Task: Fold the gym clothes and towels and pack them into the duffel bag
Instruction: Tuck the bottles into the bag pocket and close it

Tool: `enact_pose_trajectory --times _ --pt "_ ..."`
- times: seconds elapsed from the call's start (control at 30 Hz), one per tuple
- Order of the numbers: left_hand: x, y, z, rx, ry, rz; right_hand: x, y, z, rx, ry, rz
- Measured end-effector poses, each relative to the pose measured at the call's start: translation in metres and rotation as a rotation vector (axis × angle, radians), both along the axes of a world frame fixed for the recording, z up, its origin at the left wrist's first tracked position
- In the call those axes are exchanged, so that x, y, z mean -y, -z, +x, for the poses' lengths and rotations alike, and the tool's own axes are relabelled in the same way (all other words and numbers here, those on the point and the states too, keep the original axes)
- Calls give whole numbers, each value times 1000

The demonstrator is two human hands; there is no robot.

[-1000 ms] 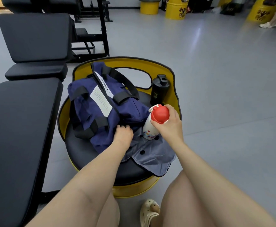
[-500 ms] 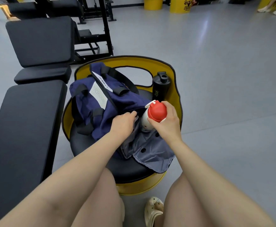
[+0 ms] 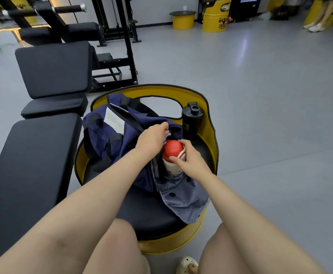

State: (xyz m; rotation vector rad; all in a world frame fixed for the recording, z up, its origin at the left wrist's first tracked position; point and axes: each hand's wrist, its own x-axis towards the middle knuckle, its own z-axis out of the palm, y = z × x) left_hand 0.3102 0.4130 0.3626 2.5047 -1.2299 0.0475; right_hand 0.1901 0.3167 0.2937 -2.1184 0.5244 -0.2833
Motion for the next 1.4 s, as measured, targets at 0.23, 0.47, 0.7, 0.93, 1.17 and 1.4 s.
enact_pose_trajectory --times 0.23,0.47,0.7,0.93,1.17,1.4 --pt "14 0 -7 -57 3 26 -1 -1 31 58 141 54" --pt "7 11 -7 -179 -8 24 17 12 21 82 2 142" --pt "15 -8 -12 -210 30 13 16 13 34 89 207 143" --pt "9 -1 -17 -247 140 3 22 13 47 67 344 132" --pt "1 25 -10 51 169 21 25 17 33 40 238 100" --pt "9 19 -10 183 126 172 39 17 12 103 147 249"
